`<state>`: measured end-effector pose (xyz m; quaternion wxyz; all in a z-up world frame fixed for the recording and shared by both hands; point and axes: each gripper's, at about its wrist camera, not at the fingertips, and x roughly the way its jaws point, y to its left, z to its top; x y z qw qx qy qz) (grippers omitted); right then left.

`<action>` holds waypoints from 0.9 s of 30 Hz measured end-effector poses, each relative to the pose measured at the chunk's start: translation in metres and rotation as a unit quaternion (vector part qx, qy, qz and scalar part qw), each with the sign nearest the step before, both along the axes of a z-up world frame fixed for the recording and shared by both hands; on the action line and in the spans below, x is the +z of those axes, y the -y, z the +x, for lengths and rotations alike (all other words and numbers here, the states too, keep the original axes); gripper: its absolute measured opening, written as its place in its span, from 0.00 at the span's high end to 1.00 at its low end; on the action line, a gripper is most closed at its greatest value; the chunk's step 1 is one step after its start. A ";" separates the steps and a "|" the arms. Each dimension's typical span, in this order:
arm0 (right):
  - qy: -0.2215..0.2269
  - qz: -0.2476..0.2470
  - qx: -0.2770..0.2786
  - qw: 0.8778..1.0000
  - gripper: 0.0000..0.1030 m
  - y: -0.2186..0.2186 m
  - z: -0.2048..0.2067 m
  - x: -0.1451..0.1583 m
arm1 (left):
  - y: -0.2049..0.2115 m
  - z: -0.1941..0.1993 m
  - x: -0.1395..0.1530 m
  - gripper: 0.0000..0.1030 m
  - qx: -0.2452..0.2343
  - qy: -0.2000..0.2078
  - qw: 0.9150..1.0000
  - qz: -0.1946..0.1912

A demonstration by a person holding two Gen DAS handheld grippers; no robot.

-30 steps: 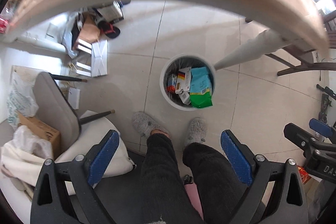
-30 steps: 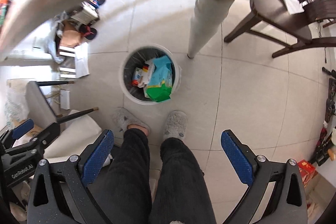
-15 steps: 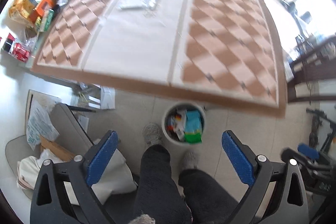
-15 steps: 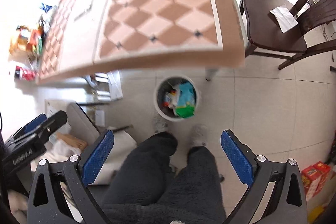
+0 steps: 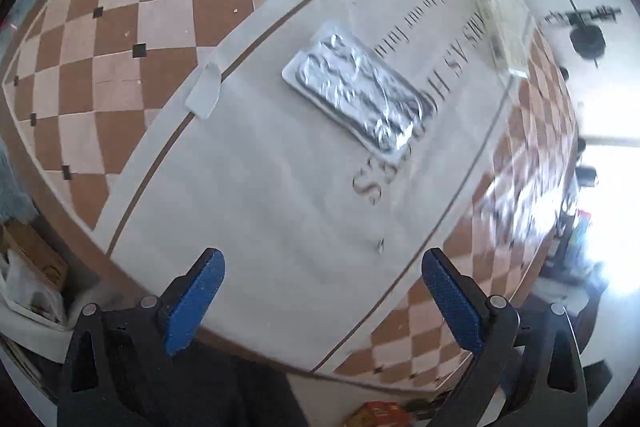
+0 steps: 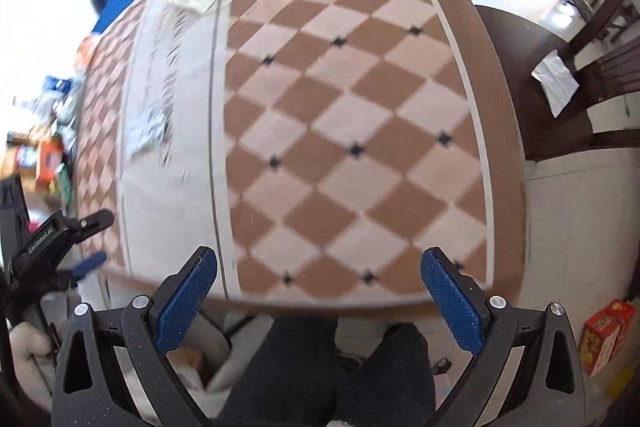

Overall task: Collect trash
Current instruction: 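Grasp the silver foil blister pack with the left gripper while the right grasps the cream box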

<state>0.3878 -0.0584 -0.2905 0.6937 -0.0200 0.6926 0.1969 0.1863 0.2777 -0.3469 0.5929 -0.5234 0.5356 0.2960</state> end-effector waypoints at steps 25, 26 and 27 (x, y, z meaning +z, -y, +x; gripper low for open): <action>0.020 -0.080 -0.026 0.996 0.00 -0.142 0.126 -0.040 | -0.016 0.151 -0.037 0.47 -0.402 -0.082 0.890 0.200; 0.021 -0.077 -0.012 0.997 0.00 -0.152 0.130 -0.038 | -0.017 0.152 -0.036 0.47 -0.411 -0.087 0.883 0.210; 0.020 -0.072 0.006 0.997 0.00 -0.164 0.134 -0.038 | -0.022 0.153 -0.036 0.47 -0.409 -0.089 0.884 0.208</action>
